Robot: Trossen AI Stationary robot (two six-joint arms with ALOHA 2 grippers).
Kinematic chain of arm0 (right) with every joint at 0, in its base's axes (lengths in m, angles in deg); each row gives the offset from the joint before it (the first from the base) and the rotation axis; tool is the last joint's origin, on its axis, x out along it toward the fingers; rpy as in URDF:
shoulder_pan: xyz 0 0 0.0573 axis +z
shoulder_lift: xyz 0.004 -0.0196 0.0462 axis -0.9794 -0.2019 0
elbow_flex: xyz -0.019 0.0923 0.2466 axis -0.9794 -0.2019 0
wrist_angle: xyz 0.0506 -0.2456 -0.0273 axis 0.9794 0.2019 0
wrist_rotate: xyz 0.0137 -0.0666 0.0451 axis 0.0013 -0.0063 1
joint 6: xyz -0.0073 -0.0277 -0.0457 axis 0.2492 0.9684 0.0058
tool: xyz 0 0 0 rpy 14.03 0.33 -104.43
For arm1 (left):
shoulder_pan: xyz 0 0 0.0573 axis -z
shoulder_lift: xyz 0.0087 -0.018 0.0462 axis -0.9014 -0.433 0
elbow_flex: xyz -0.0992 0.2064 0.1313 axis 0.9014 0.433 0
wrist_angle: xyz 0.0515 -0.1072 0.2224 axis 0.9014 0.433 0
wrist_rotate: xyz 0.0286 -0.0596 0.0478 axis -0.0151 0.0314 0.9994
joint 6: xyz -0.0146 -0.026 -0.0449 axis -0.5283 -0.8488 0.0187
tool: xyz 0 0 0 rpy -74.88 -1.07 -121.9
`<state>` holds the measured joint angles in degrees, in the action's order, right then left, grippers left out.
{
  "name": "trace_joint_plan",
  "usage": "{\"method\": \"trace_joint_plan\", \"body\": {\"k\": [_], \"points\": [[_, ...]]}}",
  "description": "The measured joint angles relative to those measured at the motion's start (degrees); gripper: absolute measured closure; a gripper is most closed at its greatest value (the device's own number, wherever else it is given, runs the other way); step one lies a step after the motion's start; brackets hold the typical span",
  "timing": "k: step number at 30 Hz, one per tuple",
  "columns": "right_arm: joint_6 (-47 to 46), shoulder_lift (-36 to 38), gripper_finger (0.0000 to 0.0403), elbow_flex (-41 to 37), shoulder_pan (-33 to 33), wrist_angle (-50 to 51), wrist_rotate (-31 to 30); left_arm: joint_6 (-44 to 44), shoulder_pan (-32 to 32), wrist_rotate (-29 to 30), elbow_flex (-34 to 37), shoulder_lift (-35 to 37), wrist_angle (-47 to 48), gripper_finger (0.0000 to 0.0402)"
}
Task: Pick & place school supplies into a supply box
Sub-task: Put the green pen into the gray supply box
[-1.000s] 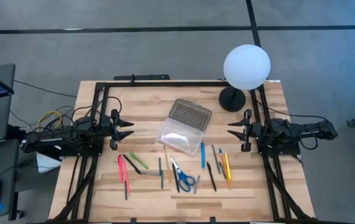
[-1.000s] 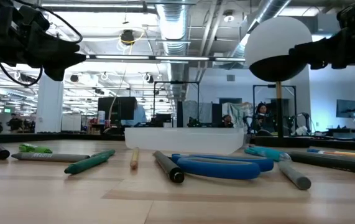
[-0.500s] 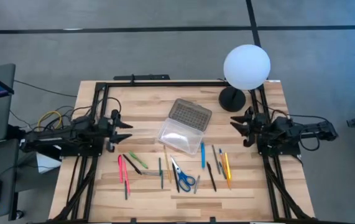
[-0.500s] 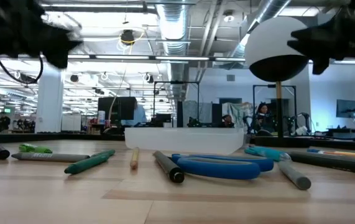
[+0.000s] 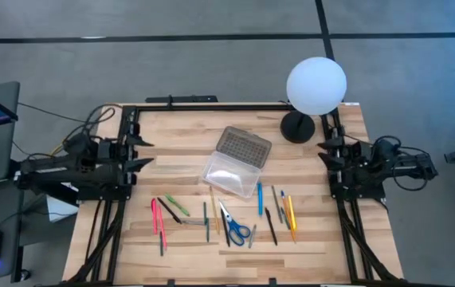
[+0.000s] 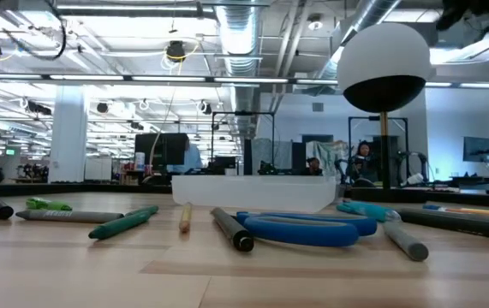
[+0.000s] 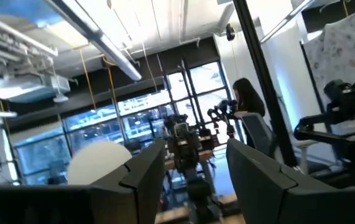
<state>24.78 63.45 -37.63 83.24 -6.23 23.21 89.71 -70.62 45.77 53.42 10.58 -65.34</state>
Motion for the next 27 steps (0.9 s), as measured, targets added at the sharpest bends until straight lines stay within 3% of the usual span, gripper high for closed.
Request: {"method": "trace_joint_plan", "body": {"k": [3,6,10,17,21,27], "points": [[0.51,-4.74,0.0282,4.17,-0.05,-0.06,0.02,0.25,0.00,-1.66,-5.47,-5.18,-0.17,0.0233],[1.71,-11.42,0.0282,8.32,-0.05,1.45,1.43,0.28,-0.02,-7.63,-10.42,-10.22,1.72,0.0233],[2.55,-22.67,0.0282,14.71,-0.02,5.53,2.91,2.36,0.05,-11.59,-16.72,-16.35,12.37,0.0233],[6.92,-38.57,0.0282,26.52,2.31,12.30,2.10,4.04,3.94,-1.43,-21.58,-26.20,27.70,0.0233],[7.90,-45.58,0.0282,31.84,5.39,21.56,-4.30,0.75,8.36,5.71,-22.70,-29.57,37.05,0.0233],[7.89,-53.65,0.0282,34.22,11.47,24.86,-12.30,-8.44,17.92,18.69,-22.75,-32.83,46.43,0.0233]]}}
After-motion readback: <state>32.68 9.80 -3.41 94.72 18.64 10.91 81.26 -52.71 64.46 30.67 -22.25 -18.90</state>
